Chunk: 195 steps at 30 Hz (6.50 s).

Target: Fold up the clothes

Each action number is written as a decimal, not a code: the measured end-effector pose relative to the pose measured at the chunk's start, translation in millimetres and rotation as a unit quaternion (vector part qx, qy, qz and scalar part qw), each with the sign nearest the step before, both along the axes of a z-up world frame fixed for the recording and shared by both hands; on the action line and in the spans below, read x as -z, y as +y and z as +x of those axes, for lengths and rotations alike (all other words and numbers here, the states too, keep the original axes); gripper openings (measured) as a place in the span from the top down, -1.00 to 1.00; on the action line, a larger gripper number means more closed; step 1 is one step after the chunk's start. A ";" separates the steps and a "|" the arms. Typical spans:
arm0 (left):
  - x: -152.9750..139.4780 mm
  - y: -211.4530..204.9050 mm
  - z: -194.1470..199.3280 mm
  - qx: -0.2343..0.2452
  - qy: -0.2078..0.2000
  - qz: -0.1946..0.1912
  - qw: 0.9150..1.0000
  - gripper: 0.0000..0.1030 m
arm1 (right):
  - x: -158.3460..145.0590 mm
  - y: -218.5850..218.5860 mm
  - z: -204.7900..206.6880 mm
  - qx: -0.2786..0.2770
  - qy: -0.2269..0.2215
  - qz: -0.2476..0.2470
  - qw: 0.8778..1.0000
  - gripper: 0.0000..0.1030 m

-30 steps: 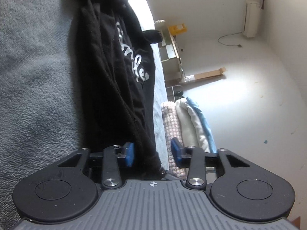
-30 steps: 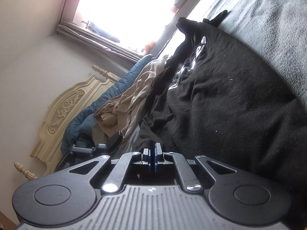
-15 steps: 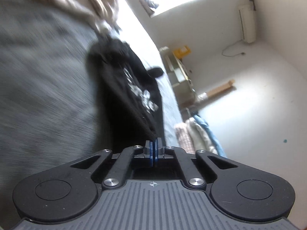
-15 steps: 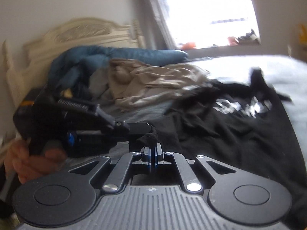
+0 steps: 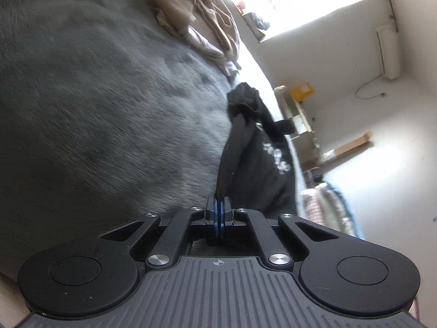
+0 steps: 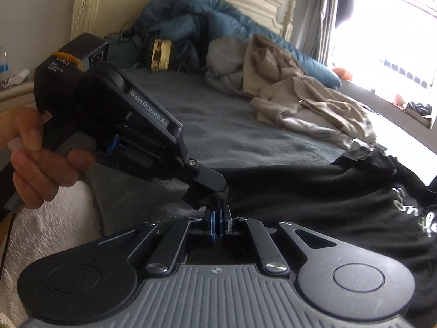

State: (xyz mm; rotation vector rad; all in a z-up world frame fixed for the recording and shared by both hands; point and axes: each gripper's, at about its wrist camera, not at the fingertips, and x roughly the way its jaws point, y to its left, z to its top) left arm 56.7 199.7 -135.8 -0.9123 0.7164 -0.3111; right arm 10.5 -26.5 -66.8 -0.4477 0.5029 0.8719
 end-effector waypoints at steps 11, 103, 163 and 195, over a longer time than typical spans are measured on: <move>3.3 -7.2 2.4 0.014 0.006 0.084 0.996 0.92 | -5.9 -86.0 0.2 0.090 0.139 0.135 0.977 0.61; -13.3 -114.7 0.5 0.095 -0.030 0.123 0.987 -0.09 | 72.0 -277.7 75.3 0.353 0.459 0.478 0.661 0.90; -22.0 -51.1 5.2 0.059 -0.044 0.221 0.973 0.31 | 32.0 -434.3 47.6 0.423 0.324 0.315 0.785 0.65; -372.5 -20.9 158.6 -0.088 -0.221 0.038 0.971 1.00 | -337.2 -392.5 217.4 0.337 0.057 0.478 0.809 0.94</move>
